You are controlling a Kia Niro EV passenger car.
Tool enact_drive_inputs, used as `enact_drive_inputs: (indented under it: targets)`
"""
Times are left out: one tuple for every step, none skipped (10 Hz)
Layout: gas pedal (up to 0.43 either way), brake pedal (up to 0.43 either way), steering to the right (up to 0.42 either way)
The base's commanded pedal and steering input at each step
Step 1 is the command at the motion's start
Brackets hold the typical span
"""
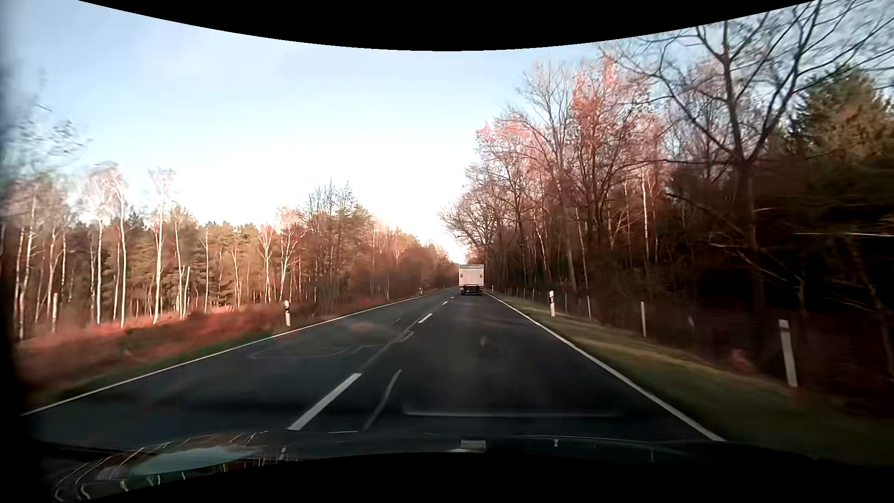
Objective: Follow the waypoints while adhering to traffic rules and regulations
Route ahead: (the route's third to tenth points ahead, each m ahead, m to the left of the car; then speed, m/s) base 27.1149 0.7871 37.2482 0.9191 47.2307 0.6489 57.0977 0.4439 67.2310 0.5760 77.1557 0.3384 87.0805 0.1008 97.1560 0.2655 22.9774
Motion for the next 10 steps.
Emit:
enact_drive_inputs:
  targets:
    - [0.118, 0.0, -0.001]
    - [0.118, 0.0, -0.001]
    - [0.13, 0.0, -0.001]
    - [0.13, 0.0, -0.001]
    - [0.13, 0.0, -0.001]
    - [0.138, 0.0, -0.001]
    - [0.15, 0.0, 0.0]
    - [0.157, 0.0, -0.001]
    - [0.157, 0.0, -0.001]
    - [0.169, 0.0, -0.001]
